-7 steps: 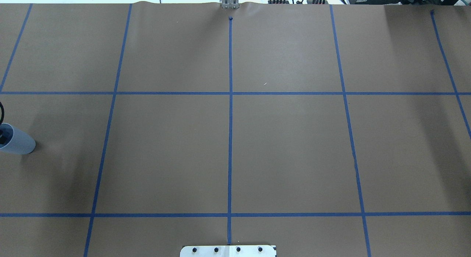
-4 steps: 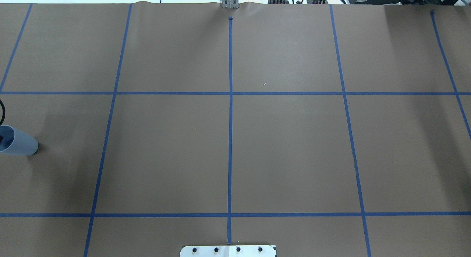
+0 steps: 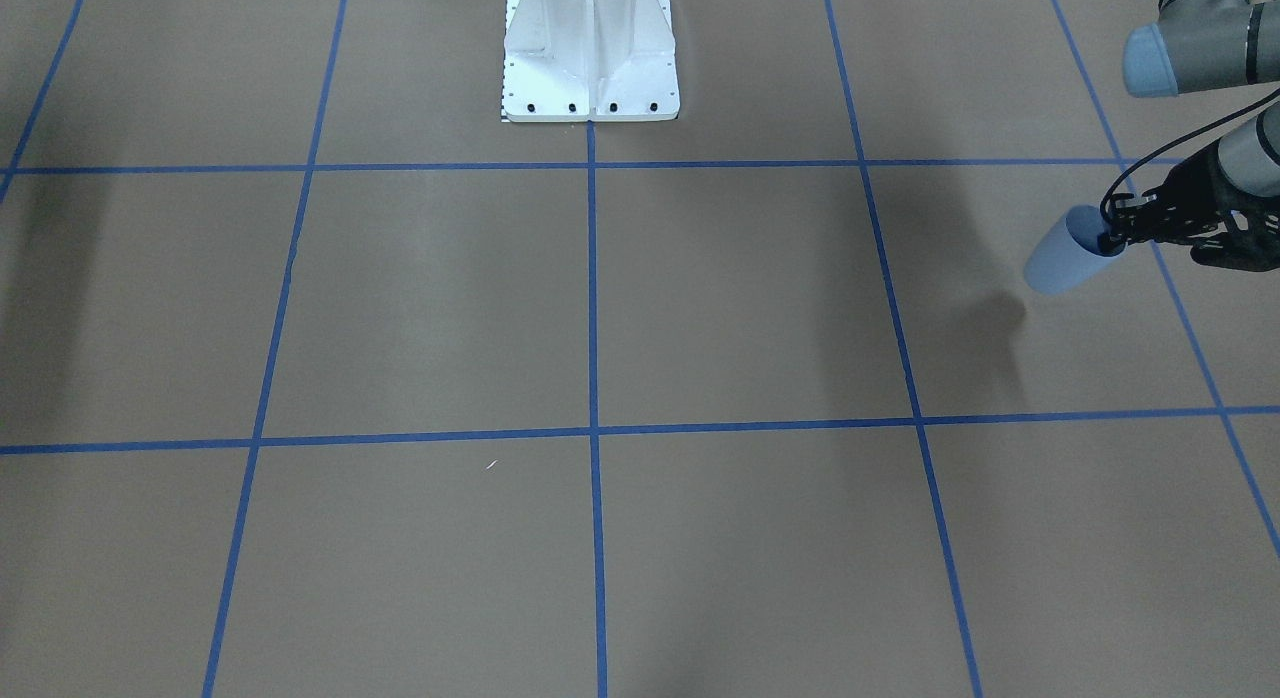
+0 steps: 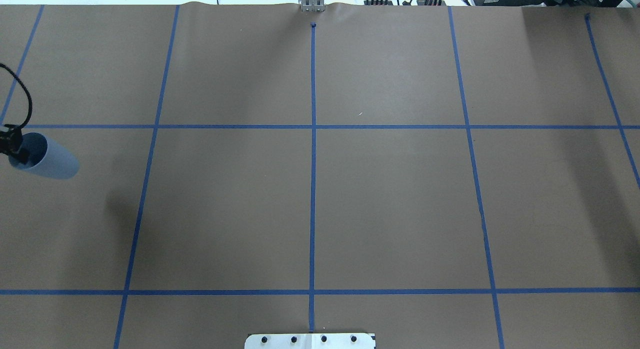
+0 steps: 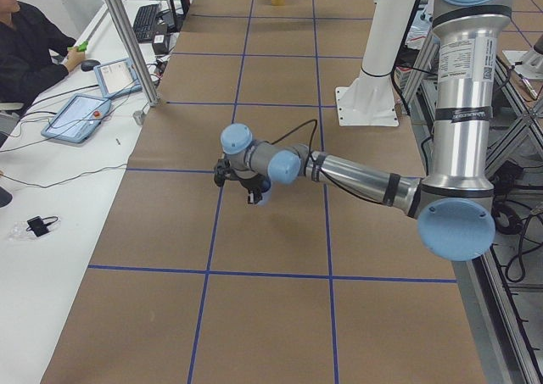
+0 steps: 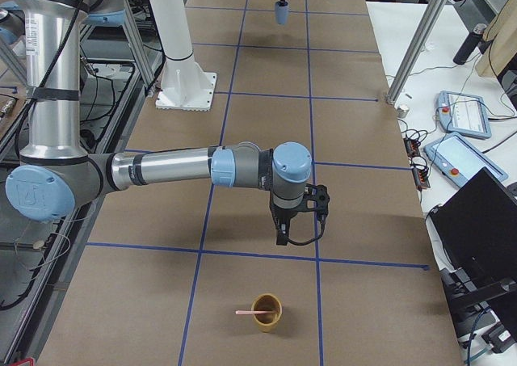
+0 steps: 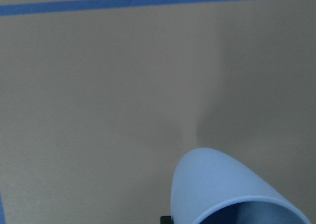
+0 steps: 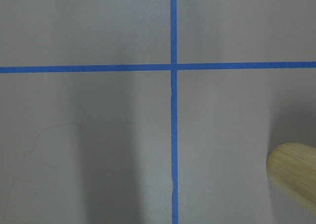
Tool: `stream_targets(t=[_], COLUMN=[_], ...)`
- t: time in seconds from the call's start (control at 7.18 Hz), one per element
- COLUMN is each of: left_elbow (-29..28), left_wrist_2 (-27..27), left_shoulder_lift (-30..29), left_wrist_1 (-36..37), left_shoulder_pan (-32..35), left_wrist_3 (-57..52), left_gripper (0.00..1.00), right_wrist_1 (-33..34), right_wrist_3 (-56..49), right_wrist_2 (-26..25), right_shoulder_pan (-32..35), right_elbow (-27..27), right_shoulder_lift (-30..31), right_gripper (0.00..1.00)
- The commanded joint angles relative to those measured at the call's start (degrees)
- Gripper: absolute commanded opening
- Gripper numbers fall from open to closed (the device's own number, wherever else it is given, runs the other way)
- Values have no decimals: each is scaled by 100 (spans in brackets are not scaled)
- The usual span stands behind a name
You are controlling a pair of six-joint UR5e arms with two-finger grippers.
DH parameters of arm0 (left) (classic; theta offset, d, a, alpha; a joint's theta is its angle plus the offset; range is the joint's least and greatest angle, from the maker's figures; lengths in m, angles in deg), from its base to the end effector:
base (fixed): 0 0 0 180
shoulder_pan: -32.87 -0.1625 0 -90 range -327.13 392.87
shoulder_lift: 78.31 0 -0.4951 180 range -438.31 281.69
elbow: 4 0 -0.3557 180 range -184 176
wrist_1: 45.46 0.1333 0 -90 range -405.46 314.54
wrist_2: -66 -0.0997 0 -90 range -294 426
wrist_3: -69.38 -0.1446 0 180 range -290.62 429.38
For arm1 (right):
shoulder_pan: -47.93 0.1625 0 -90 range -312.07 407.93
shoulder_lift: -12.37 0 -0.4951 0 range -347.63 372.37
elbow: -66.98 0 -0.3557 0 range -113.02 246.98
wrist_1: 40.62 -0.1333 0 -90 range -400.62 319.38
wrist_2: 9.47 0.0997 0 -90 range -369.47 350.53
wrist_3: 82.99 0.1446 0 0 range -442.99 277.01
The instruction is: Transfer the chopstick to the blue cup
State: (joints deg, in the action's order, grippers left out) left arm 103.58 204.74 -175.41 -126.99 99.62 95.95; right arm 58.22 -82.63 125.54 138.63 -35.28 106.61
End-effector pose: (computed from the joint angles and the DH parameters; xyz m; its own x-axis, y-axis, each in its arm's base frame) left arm 0.1774 -0.4753 0.5690 0.6374 0.0106 -0.7705 -0.1050 0.9918 -0.0732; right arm 0.0361 -0.4134 0.7103 0.7067 0.0250 0.7071 -0.0167 0.9997 -0.0188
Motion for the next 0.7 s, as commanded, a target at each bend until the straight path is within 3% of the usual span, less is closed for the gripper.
stream_targets(t=[0.0,0.28,0.56], left_elbow=[159,-33,-787], left_wrist_2=[-31,-31,-231], left_shoulder_lift=[-2059,-2906,-3533], left_wrist_1=[2224,2003,497], left_shoulder_pan=[-48,-1141,-1856], left_wrist_3=[912,2800,4830], left_gripper=[0,0,0], right_wrist_1=[-23,-58,-67], right_wrist_3=[-18,-36,-27], right_wrist_2=[208,307,272], right_shoulder_pan=[0,0,0], right_elbow=[31,-65,-56], right_shoulder_lift=[77,270,262], right_gripper=[100,100,100])
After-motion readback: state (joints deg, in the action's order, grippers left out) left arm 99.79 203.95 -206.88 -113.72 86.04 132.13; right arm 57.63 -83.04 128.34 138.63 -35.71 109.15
